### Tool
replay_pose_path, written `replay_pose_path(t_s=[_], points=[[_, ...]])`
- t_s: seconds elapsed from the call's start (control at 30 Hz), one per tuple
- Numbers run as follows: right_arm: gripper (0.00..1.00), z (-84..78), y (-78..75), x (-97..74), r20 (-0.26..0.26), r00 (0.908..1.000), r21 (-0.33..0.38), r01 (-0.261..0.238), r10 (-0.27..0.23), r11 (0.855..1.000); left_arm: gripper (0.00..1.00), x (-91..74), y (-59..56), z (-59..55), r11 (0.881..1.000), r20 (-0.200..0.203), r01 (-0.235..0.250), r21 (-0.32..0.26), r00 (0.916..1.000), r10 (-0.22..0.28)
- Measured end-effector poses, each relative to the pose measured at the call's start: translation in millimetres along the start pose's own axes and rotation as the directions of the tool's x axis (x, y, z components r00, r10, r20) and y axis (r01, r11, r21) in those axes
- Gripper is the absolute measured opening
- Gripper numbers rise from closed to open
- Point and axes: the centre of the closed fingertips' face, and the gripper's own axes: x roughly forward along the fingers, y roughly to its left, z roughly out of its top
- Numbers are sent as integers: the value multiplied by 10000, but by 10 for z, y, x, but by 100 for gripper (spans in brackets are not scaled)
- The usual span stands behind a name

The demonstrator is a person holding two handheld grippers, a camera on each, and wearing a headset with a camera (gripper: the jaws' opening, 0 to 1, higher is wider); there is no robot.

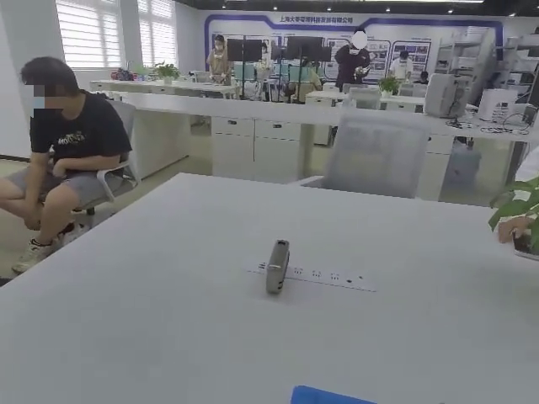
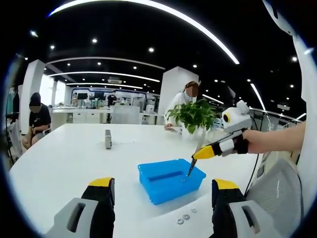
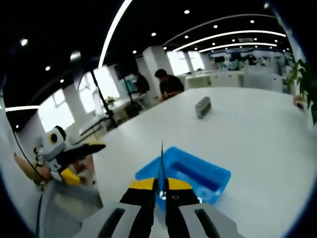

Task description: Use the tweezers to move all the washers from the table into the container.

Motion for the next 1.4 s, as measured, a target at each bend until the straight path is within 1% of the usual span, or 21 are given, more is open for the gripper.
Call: replay_pose_path(t_s=[0.07,0.17,0.33,0.43,0.57,0.67,0.77,0.97,1.07,1.17,1.3,1.33,1.4], points=[[3,10,-74,39,-65,9999,204,123,-122,9997,82,-1,4,1,10000,5,-19,5,10000,19],[3,17,-156,97,-157,9996,280,238,-234,9993,82,-1,6,-4,10000,-19,-19,-5,10000,19],[3,-42,-267,225,-537,9977,53,418,-414,9991,81,-5,23,-4,10000,-22,-73,-16,10000,73],[3,-86,-315,288,-745,9958,-144,521,-531,9985,81,-6,32,-6,9999,-29,-98,-43,9999,98],[3,-155,-361,343,-985,9932,-234,604,-624,9979,81,-6,34,-9,9999,-41,-115,-41,9999,115],[3,-191,-370,361,-1076,9920,-271,638,-663,9976,81,-6,35,-13,9999,-62,-126,-49,9999,126],[3,-247,-420,369,-1276,9884,-397,779,-824,9962,81,-6,31,-19,9999,-96,-114,-37,9999,113],[3,-274,-413,362,-1307,9873,-539,840,-905,9950,81,-3,15,-33,10000,-176,-64,-10,9998,63],[3,-297,-409,372,-1302,9878,-951,732,-853,9928,80,-2,10,-43,10000,-233,-46,21,9997,46],[3,-316,-370,382,-1324,9880,-1215,629,-790,9906,80,-1,6,-43,10000,-240,-37,34,9997,38],[3,-348,-342,389,-1518,9851,-1887,519,-813,9807,81,-6,-1,-10,10000,-66,-35,68,10000,36],[3,-335,-321,391,-1450,9863,-1966,497,-792,9792,81,-6,-1,-8,10000,-49,-29,36,10000,29],[3,-335,-293,391,-1500,9856,-2099,454,-781,9767,81,-5,7,-17,10000,-99,-61,26,9999,62]])
